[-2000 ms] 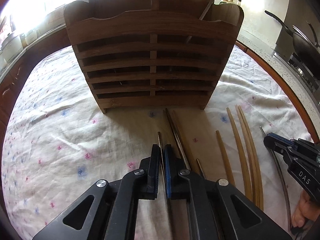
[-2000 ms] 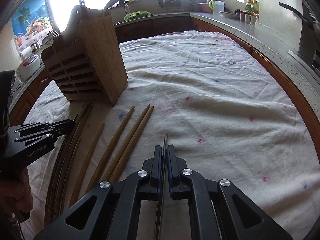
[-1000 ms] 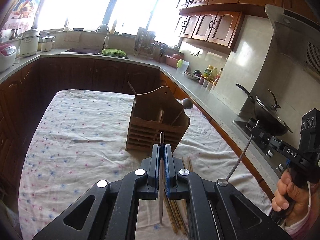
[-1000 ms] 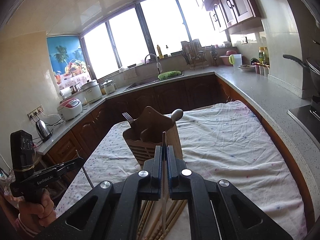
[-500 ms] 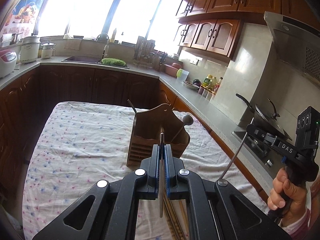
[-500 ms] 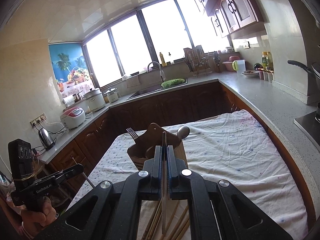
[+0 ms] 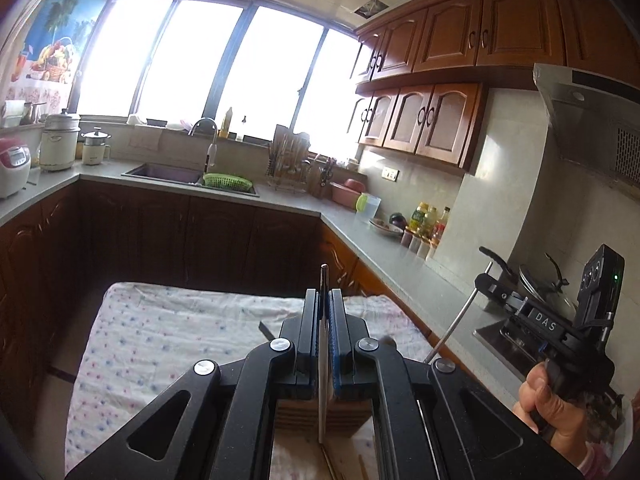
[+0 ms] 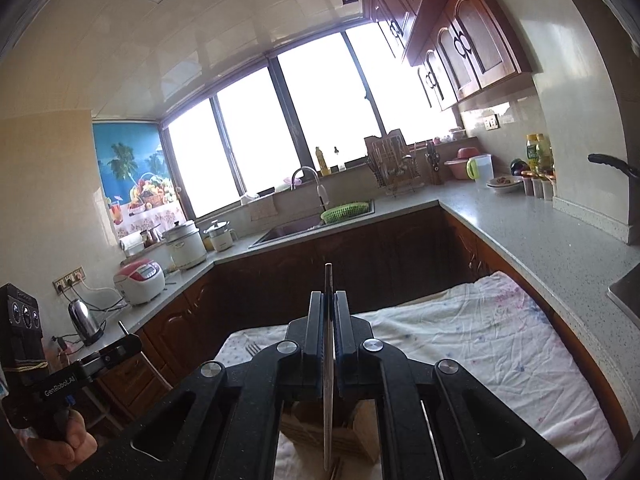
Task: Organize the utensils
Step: 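Carry the chopstick and metal rod upright into the holder and open both grippers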
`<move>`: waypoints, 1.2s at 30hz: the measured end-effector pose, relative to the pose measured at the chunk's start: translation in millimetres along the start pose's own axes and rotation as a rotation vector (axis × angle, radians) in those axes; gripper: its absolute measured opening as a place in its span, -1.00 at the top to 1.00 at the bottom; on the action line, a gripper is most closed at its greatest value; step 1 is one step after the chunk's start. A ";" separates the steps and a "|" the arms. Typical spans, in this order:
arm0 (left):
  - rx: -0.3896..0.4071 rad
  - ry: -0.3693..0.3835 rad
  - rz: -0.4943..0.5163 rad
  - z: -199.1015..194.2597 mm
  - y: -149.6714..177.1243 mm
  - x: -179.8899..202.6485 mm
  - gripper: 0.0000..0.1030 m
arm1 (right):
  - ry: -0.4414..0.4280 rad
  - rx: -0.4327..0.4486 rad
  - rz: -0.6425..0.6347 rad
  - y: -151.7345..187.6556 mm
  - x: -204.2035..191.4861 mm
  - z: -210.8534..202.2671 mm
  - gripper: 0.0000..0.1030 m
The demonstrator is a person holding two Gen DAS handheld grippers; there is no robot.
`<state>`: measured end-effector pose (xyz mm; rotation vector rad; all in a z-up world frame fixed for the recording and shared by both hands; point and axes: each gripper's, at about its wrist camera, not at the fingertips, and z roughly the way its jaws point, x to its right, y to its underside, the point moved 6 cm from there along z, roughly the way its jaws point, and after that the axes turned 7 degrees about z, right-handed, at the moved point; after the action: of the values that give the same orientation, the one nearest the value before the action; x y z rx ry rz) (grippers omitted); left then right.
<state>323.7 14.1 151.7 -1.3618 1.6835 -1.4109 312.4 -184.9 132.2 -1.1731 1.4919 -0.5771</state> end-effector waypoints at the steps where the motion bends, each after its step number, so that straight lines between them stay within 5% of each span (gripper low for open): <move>1: 0.008 -0.003 -0.008 7.1 -2.9 -3.9 0.95 | 0.001 0.021 0.004 -6.6 1.2 4.6 0.92; 11: 0.090 -0.067 -0.123 78.7 11.1 -44.8 0.95 | 0.049 0.051 0.011 -0.9 21.4 65.3 0.92; 19: 0.109 -0.061 -0.170 101.4 22.7 -52.3 0.95 | 0.062 0.021 0.028 29.4 37.2 81.7 0.92; 36: 0.148 -0.074 -0.210 131.0 39.5 -65.1 0.95 | 0.057 0.033 0.038 25.0 35.9 93.3 0.92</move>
<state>446.7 22.0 63.5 -1.5204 1.3923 -1.5476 393.4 -185.1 68.5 -1.1081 1.5444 -0.6117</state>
